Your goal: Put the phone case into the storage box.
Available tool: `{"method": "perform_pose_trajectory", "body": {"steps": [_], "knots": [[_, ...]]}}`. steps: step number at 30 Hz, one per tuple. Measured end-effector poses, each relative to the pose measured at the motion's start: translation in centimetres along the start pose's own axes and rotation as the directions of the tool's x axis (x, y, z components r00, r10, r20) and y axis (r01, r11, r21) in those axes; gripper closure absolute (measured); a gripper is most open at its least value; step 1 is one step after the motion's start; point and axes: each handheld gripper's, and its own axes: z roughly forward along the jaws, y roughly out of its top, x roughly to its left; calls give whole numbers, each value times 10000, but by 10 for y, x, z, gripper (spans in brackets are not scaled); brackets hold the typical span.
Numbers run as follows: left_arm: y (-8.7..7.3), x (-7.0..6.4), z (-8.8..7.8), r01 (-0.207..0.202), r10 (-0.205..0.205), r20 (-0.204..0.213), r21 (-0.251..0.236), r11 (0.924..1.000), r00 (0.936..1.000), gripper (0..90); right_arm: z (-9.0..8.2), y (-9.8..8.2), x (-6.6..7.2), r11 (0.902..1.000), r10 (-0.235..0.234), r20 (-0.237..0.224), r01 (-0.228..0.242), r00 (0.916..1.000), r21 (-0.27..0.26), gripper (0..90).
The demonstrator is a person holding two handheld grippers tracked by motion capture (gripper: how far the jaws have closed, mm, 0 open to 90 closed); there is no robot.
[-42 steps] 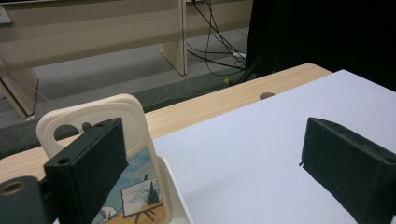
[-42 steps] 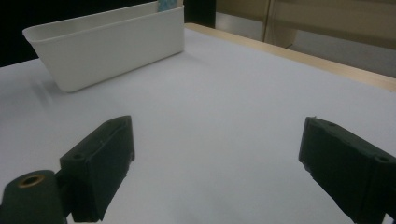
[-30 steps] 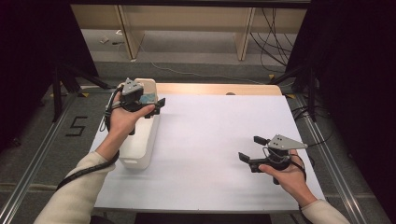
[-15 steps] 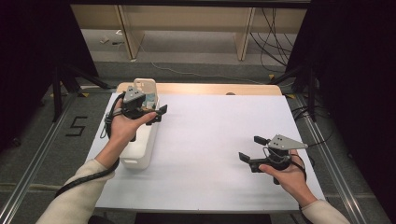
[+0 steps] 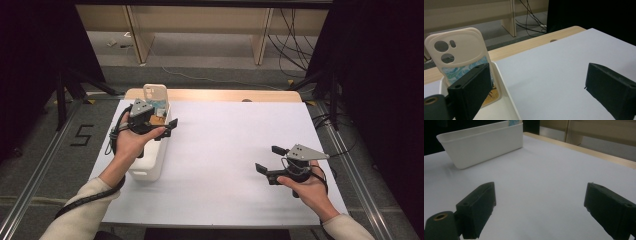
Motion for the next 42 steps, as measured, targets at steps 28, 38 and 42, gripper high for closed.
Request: {"method": "perform_pose_trajectory", "body": {"steps": [28,38,42], "knots": [[-20,-12,-14,-87,97,485,-207,9997,9988,63,-1,0,1,10000,-19,-10,19,10000,-7,113],[-31,-15,-19,-158,177,673,-283,9995,9976,63,-1,0,1,10000,-41,-28,41,10000,13,113],[-35,-17,-20,-174,197,731,-312,9994,9971,63,-1,0,1,10000,-52,-47,52,10000,7,113]]}}
